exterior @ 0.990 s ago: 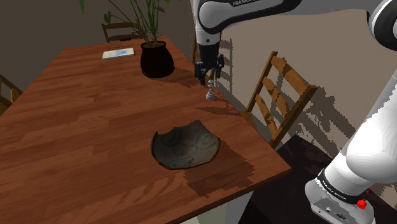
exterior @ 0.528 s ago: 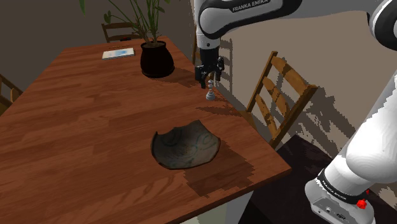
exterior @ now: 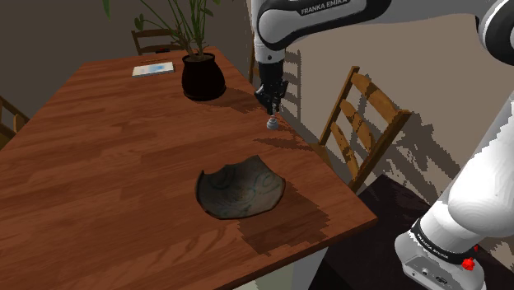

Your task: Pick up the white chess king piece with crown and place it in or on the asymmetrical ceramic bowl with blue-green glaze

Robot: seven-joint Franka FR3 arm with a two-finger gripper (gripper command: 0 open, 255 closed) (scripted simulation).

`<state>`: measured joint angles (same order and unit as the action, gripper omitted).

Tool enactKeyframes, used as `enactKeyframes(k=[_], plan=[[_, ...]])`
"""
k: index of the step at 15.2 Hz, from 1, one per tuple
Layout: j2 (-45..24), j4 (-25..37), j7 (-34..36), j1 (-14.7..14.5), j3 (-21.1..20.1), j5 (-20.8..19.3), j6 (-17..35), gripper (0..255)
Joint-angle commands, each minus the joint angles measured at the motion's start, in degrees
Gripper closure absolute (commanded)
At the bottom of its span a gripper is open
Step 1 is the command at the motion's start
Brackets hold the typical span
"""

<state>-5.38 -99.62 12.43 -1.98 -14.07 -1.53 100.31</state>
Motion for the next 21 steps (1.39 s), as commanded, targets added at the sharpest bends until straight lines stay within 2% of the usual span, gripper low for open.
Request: enactKeyframes(k=[1,4,21], plan=[[0.0,-0.1,0.0,0.0,0.0,0.0,0.0,255],[-0.1,0.0,0.0,0.0,0.0,0.0,0.0,255],[-1.3,14.6,0.1,-0.3,-0.2,-0.3,-13.5,255]])
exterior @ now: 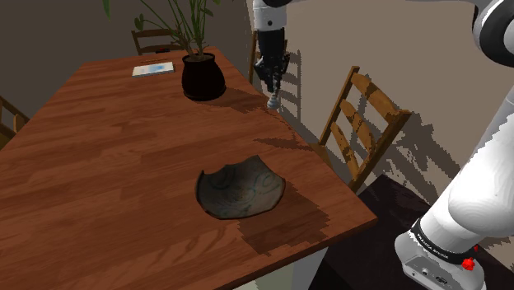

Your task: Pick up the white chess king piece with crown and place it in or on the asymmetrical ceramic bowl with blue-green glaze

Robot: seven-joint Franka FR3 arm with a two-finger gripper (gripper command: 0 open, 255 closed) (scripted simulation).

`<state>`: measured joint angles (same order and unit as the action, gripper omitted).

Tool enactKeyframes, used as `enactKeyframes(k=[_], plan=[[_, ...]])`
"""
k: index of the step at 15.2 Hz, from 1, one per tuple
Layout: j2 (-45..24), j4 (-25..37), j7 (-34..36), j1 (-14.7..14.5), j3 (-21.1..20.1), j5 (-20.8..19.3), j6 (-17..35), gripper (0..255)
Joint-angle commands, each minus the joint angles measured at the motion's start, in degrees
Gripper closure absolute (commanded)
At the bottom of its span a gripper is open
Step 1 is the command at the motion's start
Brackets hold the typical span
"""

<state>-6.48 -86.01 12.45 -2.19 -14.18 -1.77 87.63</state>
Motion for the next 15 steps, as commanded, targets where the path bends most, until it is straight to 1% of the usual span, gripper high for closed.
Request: enactKeyframes(k=[1,11,12,15], plan=[[-0.4,2.1,0.1,-0.1,-0.1,-0.1,-1.7,255],[-3.8,14.5,0.5,-0.8,-0.3,-1.0,-10.9,255],[-4.0,15.1,0.6,-0.8,-0.4,-1.0,-11.3,255],[-1.2,11.8,4.0,-2.6,-1.8,-0.2,-10.7,255]])
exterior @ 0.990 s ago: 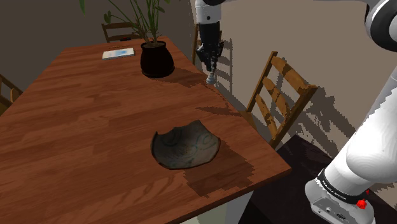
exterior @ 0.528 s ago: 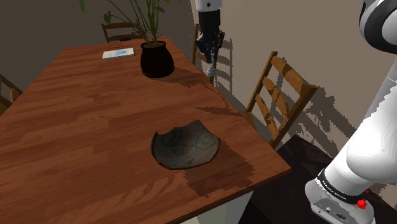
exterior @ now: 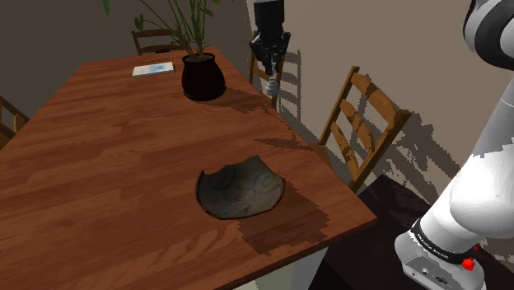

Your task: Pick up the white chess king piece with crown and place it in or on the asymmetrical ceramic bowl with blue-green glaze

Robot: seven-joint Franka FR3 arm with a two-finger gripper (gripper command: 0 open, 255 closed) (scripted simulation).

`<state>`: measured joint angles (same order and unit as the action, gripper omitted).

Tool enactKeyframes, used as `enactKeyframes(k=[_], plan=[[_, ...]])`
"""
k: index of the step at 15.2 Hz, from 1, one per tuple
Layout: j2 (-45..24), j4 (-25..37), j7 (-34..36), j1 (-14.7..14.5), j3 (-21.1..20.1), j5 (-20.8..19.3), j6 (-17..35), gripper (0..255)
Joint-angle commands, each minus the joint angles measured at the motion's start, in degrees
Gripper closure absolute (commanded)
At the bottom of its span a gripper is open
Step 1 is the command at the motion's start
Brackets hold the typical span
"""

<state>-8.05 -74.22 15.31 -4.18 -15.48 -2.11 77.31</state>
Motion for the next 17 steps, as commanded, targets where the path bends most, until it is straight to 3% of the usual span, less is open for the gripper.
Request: enactKeyframes(k=[1,9,17], plan=[[1.2,-0.8,2.3,-1.3,-1.0,0.4,-0.3,255],[5.0,-4.5,12.4,-6.5,-5.5,2.1,-0.3,255],[4.4,-2.8,23.9,-12.5,-10.8,2.4,-1.3,255]])
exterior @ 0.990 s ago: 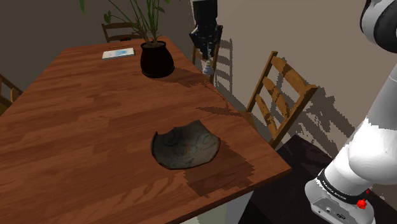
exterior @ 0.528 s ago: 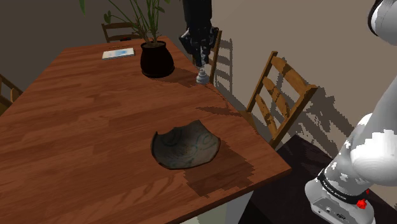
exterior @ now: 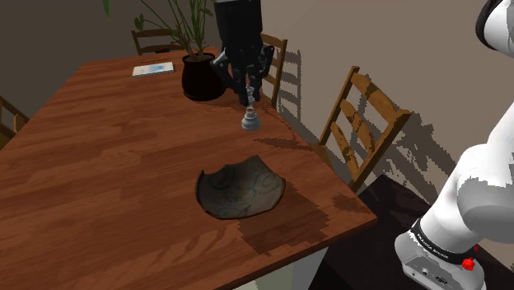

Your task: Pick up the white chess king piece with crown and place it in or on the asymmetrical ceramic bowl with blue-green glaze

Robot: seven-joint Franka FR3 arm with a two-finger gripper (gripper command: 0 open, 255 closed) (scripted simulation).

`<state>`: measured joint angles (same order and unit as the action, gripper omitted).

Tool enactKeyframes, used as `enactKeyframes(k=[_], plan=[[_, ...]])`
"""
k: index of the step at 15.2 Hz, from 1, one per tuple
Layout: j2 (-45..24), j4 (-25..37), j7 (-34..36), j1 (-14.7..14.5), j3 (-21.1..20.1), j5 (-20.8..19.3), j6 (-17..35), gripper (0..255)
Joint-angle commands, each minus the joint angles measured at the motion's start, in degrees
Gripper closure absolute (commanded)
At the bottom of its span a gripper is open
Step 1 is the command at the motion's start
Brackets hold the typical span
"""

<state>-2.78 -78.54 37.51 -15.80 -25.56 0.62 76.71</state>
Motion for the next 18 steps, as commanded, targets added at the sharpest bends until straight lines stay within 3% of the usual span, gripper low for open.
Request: enactKeyframes(k=[1,6,18], plan=[[-1.3,2.1,3.2,-1.7,-1.5,-0.4,-0.9,255],[-4.8,6.8,11.6,-6.8,-5.2,-1.9,-2.3,255],[0.2,-8.6,9.5,-5.2,-4.3,0.6,8.7,255]])
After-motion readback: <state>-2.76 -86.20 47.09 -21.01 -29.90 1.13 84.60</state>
